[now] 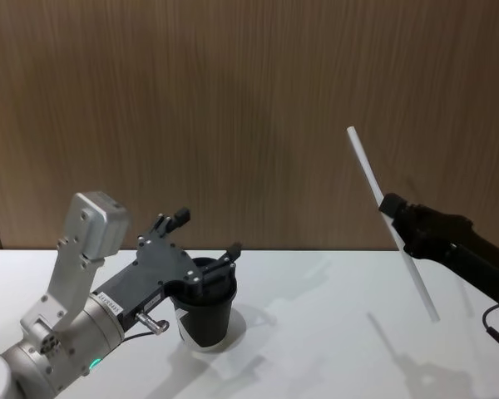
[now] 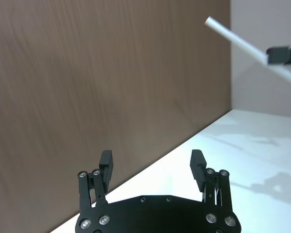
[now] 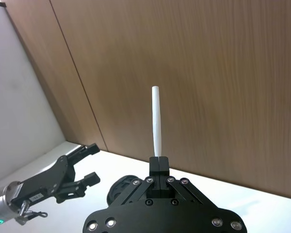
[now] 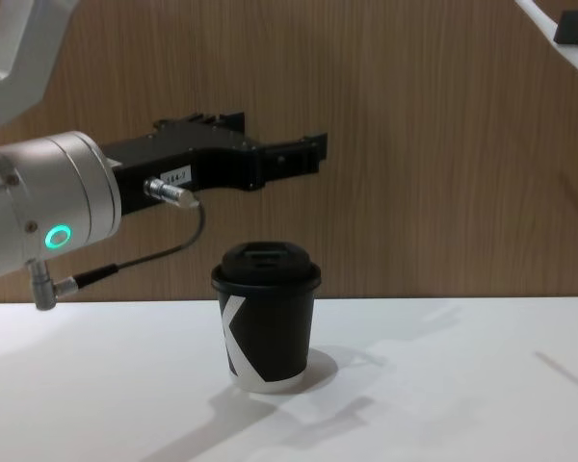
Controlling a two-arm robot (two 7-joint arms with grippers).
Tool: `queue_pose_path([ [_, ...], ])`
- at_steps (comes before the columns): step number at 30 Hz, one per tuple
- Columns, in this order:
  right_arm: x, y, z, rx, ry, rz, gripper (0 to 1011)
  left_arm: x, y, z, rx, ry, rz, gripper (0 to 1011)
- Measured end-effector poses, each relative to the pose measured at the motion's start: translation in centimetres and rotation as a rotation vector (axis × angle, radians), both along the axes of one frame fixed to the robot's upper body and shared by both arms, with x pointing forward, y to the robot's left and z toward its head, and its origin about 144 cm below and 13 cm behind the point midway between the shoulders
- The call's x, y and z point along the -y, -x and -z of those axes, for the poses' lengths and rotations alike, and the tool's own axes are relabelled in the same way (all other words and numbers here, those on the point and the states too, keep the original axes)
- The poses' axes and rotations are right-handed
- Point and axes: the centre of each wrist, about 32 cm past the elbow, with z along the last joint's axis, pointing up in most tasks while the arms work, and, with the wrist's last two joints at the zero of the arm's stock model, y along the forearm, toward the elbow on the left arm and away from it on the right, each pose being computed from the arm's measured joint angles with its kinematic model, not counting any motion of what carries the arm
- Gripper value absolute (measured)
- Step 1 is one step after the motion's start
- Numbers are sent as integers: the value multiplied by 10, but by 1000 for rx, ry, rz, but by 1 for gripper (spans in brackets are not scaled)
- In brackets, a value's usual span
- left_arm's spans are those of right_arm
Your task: Pick up the straw with one hand, pass it to the other hand, and insert it into the cup.
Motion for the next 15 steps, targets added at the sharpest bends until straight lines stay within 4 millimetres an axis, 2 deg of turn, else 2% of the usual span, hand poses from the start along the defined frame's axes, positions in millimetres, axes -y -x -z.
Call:
queue_pose_path([
  [15,-7,5,4,-7,-3,-73,0,-11,-22,-4,-58,128,196,1004],
])
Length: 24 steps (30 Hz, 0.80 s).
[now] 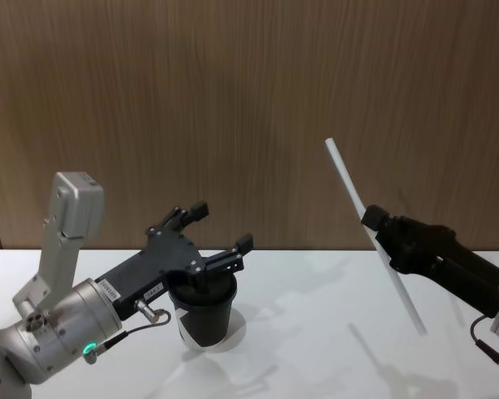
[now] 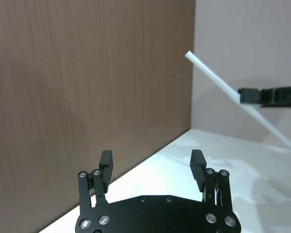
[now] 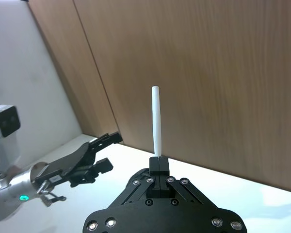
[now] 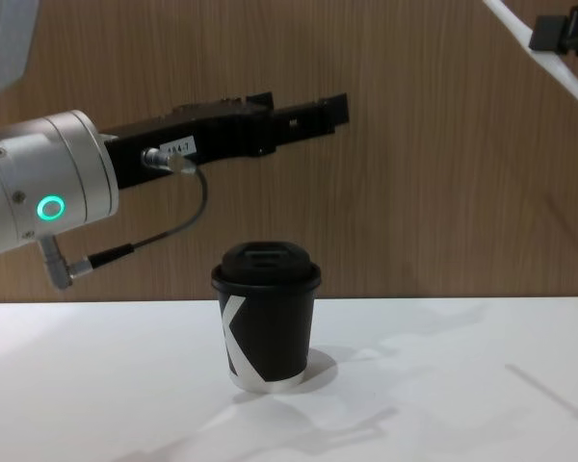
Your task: Pick up the straw with one hand, pass it to the other hand, and insert it into the cup.
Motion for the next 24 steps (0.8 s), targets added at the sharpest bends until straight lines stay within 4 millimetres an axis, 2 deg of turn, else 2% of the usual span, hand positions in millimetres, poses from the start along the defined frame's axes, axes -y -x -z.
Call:
queue_pose_path([
  [24,-10,3,6,-1,-15,-91,0,-8,-33,4,-77,109,260,1003],
])
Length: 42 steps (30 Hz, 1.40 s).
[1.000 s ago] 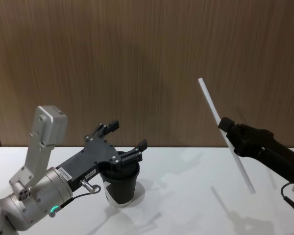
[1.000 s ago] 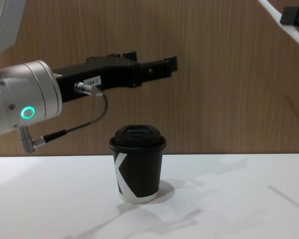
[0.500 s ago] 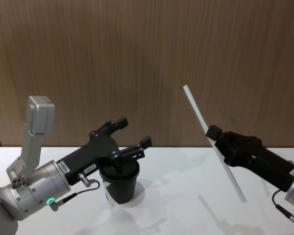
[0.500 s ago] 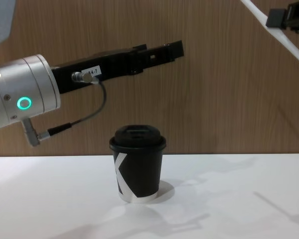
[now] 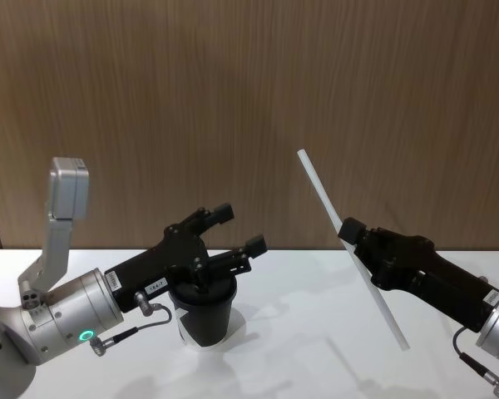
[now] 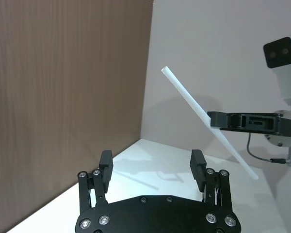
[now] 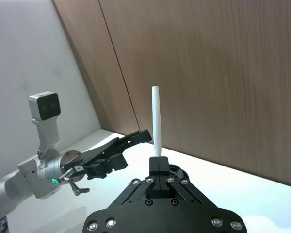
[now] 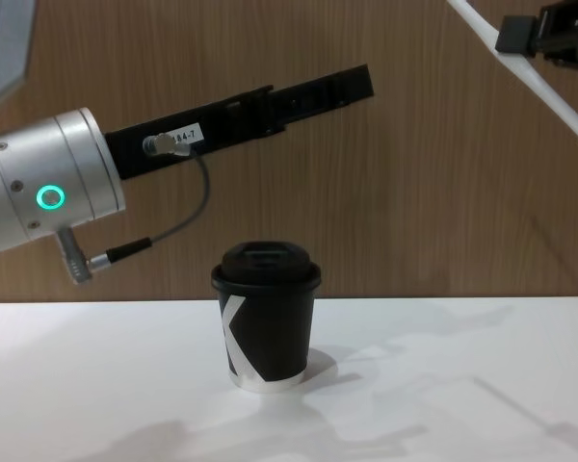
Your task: Pick up the straw with one hand, pass it to the other hand, and insert it into the cup.
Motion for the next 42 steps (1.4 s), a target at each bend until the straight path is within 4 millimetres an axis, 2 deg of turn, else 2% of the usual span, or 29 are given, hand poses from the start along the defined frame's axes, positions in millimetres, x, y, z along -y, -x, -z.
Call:
queue_pose_path([
  [26,1,-2,5,-12,-2,-15,0,25,-6,14,-43,84,80,1003],
  [42,7,1,9,-24,-5,-38,0,34,-8,18,-36,122,119,1003],
])
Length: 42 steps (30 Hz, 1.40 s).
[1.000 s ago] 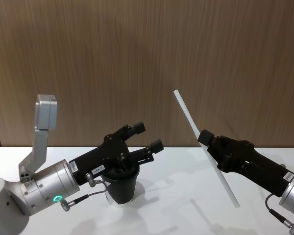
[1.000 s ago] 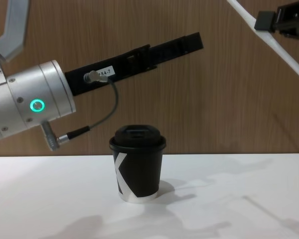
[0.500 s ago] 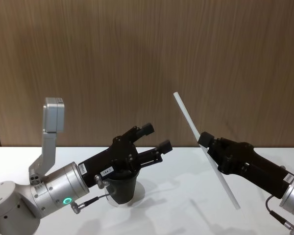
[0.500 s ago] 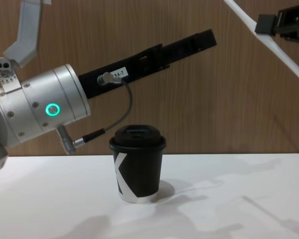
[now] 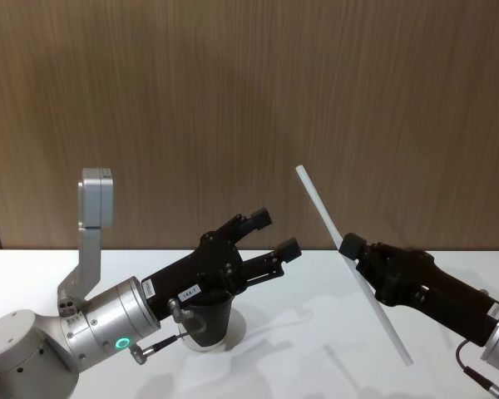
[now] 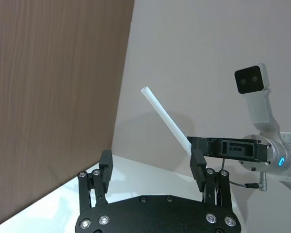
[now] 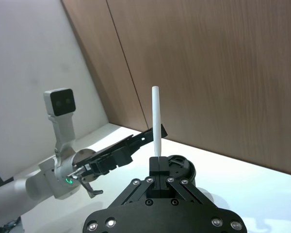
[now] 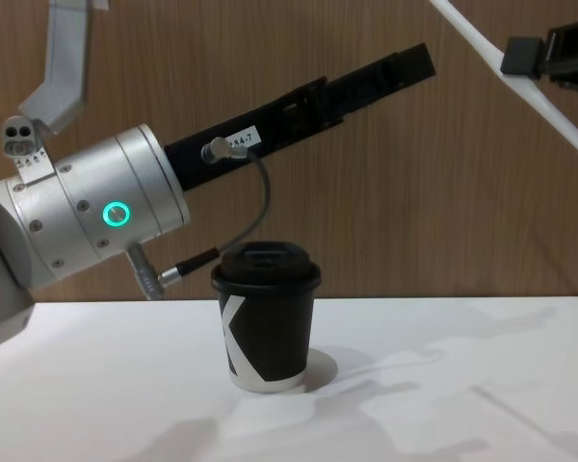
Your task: Pick up the straw with one hand, pass it to the other hand, and insert it into the cup.
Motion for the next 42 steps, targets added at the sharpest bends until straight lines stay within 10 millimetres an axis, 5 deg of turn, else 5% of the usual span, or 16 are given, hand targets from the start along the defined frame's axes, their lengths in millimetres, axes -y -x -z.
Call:
queue_pose_path([
  [42,-2,7,6,9,-13,-87,0,9,-16,12,-51,111,124,1003],
])
